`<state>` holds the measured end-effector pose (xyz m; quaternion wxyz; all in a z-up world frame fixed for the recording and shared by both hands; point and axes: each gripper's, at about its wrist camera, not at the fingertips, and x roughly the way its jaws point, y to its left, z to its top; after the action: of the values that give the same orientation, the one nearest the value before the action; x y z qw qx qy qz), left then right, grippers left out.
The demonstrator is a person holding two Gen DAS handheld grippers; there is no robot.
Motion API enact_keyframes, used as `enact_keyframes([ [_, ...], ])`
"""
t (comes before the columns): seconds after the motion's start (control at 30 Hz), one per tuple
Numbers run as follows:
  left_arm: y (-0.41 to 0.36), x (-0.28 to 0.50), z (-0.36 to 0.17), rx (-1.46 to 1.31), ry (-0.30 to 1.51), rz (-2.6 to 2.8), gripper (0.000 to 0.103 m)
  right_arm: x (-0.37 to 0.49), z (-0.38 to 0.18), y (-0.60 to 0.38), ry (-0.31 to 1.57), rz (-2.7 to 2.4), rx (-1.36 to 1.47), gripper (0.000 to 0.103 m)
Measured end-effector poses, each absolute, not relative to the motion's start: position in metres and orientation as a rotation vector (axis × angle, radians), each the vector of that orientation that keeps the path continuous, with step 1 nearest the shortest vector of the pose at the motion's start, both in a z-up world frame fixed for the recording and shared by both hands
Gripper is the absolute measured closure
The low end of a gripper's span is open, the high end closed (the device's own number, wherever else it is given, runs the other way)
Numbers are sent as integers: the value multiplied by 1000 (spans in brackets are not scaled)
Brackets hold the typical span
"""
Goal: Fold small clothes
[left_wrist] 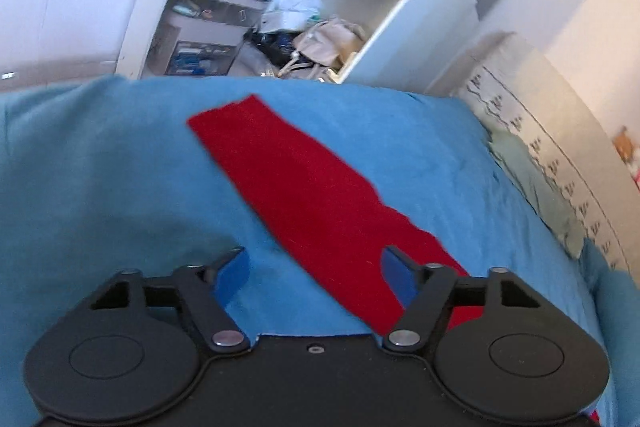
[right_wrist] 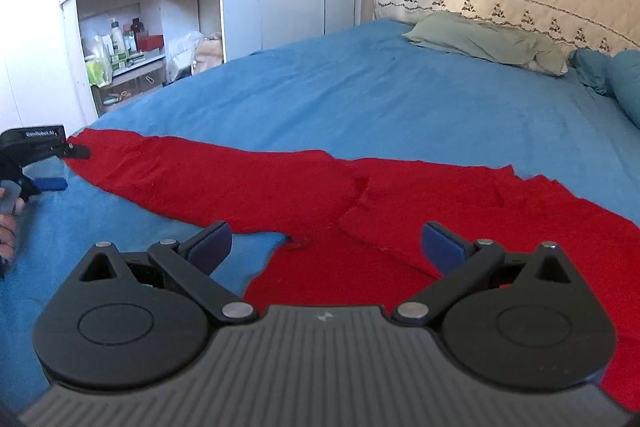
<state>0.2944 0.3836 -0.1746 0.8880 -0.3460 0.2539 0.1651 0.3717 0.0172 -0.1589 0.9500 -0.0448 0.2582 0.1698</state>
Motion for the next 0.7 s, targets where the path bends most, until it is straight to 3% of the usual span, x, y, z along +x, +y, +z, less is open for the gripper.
enact_keyframes([
  [0.1, 390, 306, -174, -709, 502, 339, 32, 378, -165, 26, 522, 347, -98, 0],
  [0.17, 394, 315, -175, -697, 505, 345, 39, 377, -168, 26, 527, 347, -104, 0],
  [0.27, 401, 330, -177, -681, 522, 376, 78, 379, -172, 27, 538, 351, -103, 0],
  [0.3, 405, 333, -179, -687, 534, 388, 99, 380, -174, 29, 542, 350, -107, 0],
  [0.5, 404, 336, -172, -667, 533, 386, 99, 379, -177, 22, 537, 343, -94, 0],
  [0.7, 366, 340, -122, -588, 476, 301, 99, 377, -165, -3, 518, 307, -38, 0],
])
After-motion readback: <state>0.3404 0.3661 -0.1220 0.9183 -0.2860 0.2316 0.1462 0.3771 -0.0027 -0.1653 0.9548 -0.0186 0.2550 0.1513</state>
